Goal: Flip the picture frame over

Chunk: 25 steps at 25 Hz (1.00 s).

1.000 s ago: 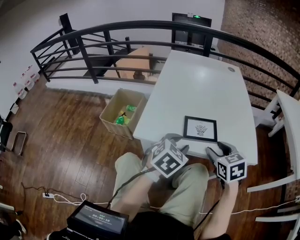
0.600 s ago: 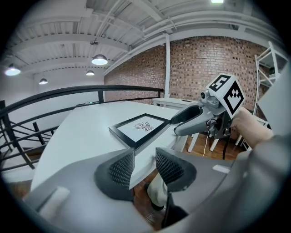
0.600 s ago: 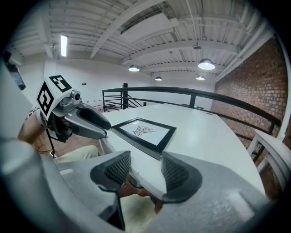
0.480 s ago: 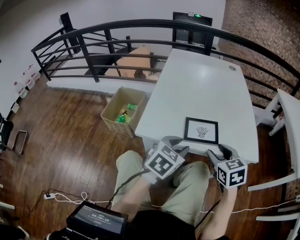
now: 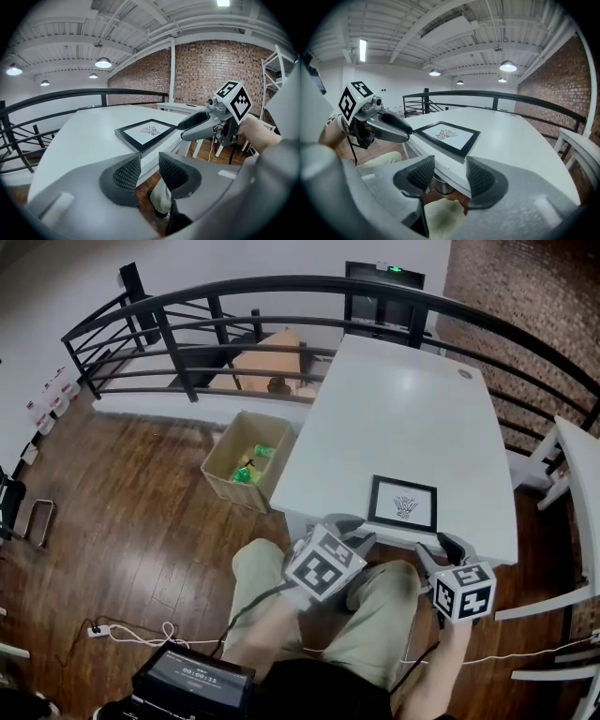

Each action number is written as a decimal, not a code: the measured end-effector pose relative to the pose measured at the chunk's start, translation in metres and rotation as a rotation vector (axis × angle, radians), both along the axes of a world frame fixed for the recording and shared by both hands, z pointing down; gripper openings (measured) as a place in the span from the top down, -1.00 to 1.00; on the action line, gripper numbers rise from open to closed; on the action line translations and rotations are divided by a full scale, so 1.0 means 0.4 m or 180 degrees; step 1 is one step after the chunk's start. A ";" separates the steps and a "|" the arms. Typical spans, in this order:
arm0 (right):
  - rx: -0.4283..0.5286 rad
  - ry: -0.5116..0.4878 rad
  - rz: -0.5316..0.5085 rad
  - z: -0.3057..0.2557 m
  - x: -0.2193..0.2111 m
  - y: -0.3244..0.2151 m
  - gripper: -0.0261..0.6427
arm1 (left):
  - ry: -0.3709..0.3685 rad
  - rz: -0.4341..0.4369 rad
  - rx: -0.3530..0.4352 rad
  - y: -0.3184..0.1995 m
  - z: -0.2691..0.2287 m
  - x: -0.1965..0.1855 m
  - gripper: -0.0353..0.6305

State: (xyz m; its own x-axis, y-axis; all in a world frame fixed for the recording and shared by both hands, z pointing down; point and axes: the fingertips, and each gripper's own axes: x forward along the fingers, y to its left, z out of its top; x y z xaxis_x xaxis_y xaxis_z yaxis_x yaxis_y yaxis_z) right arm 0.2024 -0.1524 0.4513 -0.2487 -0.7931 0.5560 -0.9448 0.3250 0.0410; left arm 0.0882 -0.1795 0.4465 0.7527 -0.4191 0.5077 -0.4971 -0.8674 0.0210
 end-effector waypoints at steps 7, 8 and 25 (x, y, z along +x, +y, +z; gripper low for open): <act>0.0023 -0.0041 0.0032 0.002 0.002 -0.013 0.32 | -0.0094 -0.0081 0.0006 -0.014 0.002 0.003 0.47; 0.0026 -0.0048 0.0017 0.002 -0.002 -0.012 0.32 | -0.0106 -0.0081 0.0009 -0.013 0.003 0.006 0.47; 0.0246 -0.0149 -0.0041 -0.035 -0.021 0.019 0.32 | 0.0017 -0.0025 0.0125 0.012 -0.032 0.000 0.41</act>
State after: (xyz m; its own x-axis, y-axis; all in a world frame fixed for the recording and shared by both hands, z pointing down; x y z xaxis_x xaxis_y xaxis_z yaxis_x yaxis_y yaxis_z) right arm 0.1940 -0.1448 0.4373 -0.2835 -0.8297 0.4809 -0.9421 0.3347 0.0222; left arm 0.0883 -0.1745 0.4336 0.7520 -0.4445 0.4867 -0.5039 -0.8637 -0.0103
